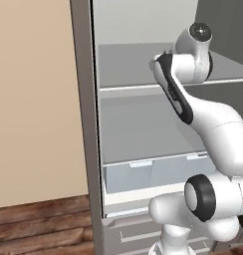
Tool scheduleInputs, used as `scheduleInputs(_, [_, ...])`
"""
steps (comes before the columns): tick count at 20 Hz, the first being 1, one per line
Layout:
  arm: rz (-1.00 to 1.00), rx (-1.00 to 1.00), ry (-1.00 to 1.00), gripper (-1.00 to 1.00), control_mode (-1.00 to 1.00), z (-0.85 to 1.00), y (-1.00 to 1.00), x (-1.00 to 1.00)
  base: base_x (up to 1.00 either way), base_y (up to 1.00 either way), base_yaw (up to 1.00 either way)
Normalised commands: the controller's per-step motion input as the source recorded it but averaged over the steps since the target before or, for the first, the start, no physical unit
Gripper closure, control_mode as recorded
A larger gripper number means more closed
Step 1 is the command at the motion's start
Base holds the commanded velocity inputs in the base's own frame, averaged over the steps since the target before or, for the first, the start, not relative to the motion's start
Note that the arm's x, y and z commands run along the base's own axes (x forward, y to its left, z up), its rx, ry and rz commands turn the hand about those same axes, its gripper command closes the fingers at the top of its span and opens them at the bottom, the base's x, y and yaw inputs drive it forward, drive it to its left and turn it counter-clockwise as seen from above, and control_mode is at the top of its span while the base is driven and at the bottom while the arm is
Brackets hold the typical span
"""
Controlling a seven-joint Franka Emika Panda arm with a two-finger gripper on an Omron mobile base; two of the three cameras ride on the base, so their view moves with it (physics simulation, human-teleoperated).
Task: Grab the garlic and lemon wedge from the fridge, place them in the blender, close the lid, and turn on the blender to create a marinade.
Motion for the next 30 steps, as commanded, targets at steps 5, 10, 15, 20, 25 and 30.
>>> scheduleInputs(5, [0.01,0.00,0.14,-1.00,-1.00,0.00,0.00,0.41,0.00,0.00,0.00])
scheduleInputs(10, [0.00,0.00,0.11,-1.00,-1.00,0.00,0.00,0.48,0.00,0.00,0.00])
scheduleInputs(15, [0.00,0.00,0.00,-1.00,-1.00,0.00,-0.03,0.22,0.00,0.00,0.00])
scheduleInputs(20, [0.00,0.00,0.00,-1.00,-1.00,-0.02,-0.14,0.25,0.00,0.00,0.00])
scheduleInputs(25, [0.00,0.00,0.00,-1.00,-1.00,-0.10,-0.06,0.32,0.00,0.00,0.00])
scheduleInputs(30, [0.00,-0.01,0.00,-1.00,-1.00,-0.33,0.00,0.02,0.00,0.00,0.00])
